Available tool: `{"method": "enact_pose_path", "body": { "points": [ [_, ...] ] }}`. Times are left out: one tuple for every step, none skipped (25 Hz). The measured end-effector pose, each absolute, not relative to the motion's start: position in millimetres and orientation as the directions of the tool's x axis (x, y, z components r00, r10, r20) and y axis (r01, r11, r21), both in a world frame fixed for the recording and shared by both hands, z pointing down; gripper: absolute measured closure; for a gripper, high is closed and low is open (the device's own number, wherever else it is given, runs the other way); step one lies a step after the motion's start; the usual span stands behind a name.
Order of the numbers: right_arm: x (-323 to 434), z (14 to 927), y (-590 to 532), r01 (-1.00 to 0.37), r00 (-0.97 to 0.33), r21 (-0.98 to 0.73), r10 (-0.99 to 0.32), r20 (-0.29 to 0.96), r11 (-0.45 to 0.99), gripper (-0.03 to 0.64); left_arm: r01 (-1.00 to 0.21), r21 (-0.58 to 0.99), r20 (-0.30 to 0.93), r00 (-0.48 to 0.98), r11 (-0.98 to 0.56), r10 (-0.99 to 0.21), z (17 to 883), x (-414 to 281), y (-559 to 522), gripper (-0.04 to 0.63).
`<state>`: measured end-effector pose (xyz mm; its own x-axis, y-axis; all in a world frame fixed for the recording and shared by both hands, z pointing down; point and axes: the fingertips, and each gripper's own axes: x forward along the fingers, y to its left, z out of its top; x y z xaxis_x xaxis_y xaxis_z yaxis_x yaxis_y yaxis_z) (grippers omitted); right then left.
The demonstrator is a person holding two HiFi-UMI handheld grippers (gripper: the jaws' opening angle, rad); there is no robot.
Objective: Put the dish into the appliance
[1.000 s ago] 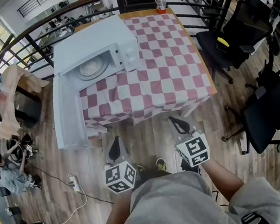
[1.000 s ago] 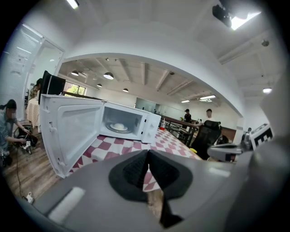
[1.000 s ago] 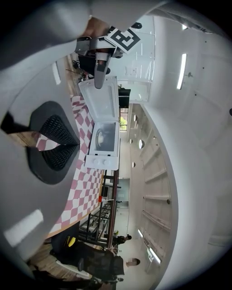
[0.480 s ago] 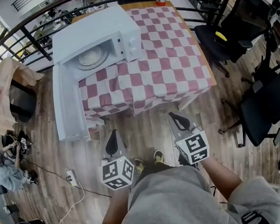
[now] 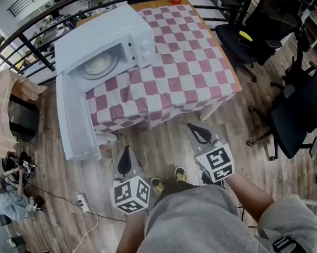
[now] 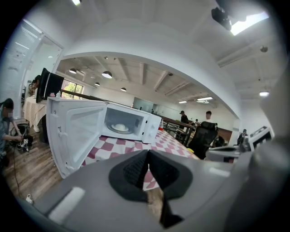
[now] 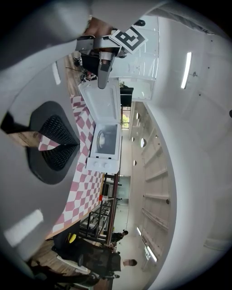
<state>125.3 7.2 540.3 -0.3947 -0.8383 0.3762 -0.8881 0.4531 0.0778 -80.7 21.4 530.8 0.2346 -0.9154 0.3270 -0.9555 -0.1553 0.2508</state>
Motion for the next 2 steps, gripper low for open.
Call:
{"method": "enact_pose_path", "body": {
  "points": [
    [125.9,539.6,6.0,-0.888,-0.395,0.079,-0.839,0.373,0.453,0.617,-0.955,0.251,0.325,0.234,-0.155,-0.916,530.6,-80.1,20.5,0.584],
    [126.6,538.9,4.9,-0.888,-0.396,0.081,-0.84,0.371,0.453,0.617,-0.955,0.252,0.324,0.234,-0.155,-0.917,530.5,-79.4,19.6,0.584]
  ]
}}
